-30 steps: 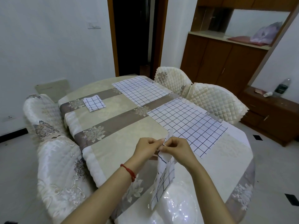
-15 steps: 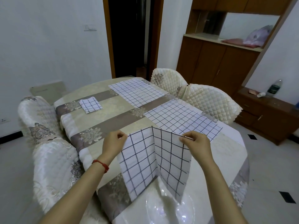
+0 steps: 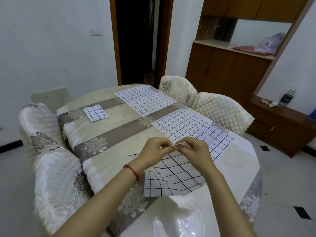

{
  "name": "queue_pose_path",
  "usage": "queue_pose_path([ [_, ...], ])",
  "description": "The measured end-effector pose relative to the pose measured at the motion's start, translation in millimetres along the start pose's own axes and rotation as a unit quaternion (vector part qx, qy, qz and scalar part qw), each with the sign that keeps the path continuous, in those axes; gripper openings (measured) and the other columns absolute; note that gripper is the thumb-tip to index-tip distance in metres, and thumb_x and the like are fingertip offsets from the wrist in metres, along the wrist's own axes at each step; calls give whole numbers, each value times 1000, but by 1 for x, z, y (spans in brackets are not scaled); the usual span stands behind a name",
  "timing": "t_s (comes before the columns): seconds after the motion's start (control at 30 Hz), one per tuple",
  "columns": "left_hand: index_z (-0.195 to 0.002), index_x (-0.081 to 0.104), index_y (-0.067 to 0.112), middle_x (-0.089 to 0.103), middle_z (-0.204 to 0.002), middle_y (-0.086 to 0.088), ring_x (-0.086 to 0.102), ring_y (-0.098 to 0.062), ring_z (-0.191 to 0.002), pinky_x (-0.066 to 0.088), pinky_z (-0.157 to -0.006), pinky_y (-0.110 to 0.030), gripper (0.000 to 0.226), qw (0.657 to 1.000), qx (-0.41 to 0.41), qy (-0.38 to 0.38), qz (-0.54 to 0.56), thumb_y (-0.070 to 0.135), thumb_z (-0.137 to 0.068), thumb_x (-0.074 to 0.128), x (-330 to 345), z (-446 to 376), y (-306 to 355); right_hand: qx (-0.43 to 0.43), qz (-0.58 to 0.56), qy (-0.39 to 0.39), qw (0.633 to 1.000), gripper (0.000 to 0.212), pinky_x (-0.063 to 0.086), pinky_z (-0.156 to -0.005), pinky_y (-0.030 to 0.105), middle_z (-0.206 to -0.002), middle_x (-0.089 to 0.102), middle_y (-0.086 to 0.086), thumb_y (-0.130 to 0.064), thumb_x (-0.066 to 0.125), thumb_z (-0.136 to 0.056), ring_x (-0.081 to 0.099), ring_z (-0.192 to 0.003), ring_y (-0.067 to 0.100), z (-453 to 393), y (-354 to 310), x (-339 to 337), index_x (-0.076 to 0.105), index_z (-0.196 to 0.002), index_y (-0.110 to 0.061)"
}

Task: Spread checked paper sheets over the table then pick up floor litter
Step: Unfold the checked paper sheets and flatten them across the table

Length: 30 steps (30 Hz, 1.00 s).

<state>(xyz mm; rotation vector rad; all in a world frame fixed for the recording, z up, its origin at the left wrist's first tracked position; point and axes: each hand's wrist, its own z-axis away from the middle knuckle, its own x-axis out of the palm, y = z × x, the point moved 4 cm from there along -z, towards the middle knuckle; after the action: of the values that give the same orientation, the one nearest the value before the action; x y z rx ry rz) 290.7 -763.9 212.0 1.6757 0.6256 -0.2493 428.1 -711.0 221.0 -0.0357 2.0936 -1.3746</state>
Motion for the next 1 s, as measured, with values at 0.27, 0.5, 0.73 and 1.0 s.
queue_pose_path([
  [0.27,-64,61,21,59,-64,0,52,-7,-61,41,-60,-13,22,985,-23,158,70,9,-83,64,-57,-13,-5,146,-69,-28,987,12,49,-56,10,-66,73,-11,-13,71,-76,67,-65,4,31,55,-32,72,-65,-18],
  [0.5,-80,63,20,62,-78,8,55,-3,-70,41,-66,-11,8,958,-87,271,42,13,-83,63,-74,-10,-21,151,-144,51,977,22,48,-58,15,-58,66,-6,-13,69,-79,61,-58,8,27,54,-39,69,-57,-14],
  [0.73,-83,61,17,59,-84,0,53,-11,-73,42,-67,-22,3,972,-65,227,-16,14,-82,63,-26,12,-9,144,-121,15,982,31,38,-52,16,-51,52,-7,-20,68,-81,46,-51,8,11,36,-21,61,-51,-13],
  [1.0,-62,65,16,63,-56,4,60,-5,-54,47,-55,-20,32,959,-158,153,181,41,-82,61,16,28,-2,113,-21,19,993,33,32,-49,17,-47,46,-11,-32,73,-72,39,-48,4,10,15,3,55,-54,-11],
])
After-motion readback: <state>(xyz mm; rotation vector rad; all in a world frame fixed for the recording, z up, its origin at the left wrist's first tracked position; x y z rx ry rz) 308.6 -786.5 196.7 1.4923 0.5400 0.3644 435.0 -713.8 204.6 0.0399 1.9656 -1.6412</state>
